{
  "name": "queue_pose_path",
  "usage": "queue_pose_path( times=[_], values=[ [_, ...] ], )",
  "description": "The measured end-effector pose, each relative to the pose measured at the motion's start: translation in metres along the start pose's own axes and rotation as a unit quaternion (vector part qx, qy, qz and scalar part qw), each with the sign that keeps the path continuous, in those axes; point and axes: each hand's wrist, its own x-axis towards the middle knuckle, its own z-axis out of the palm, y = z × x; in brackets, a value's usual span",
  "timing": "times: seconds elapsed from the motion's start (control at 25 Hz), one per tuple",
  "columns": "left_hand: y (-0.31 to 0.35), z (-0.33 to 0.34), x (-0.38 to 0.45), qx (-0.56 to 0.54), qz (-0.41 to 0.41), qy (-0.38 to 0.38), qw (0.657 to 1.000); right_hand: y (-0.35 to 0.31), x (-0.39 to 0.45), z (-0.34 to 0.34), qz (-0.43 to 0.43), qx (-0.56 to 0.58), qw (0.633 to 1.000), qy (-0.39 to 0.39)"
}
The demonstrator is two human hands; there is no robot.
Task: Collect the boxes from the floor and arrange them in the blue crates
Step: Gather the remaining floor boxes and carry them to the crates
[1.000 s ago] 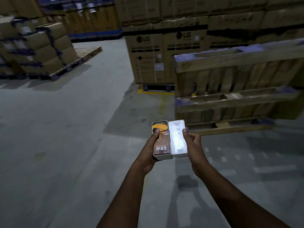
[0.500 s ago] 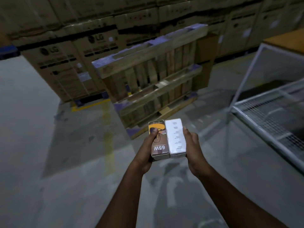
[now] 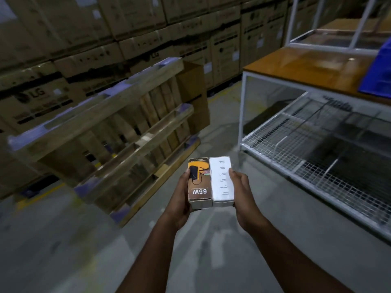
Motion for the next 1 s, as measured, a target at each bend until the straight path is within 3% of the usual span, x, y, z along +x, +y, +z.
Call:
queue_pose_path(
  times=[0.32,0.68,1.0],
  values=[
    [0.021,0.122,0.095,0.009,-0.004,-0.021,1.000,-0.071,0.076,-0.090,-0.044,0.022,0.995,0.082],
    [0.057,0.241,0.251,0.049,-0.009,-0.149,0.988,-0.147,0.177,-0.170,-0.145,0.035,0.966,0.212],
    [0.120,0.365,0.376,0.085,0.021,-0.306,0.948,-0.247,0.261,-0.224,-0.235,0.041,0.909,0.341]
  ],
)
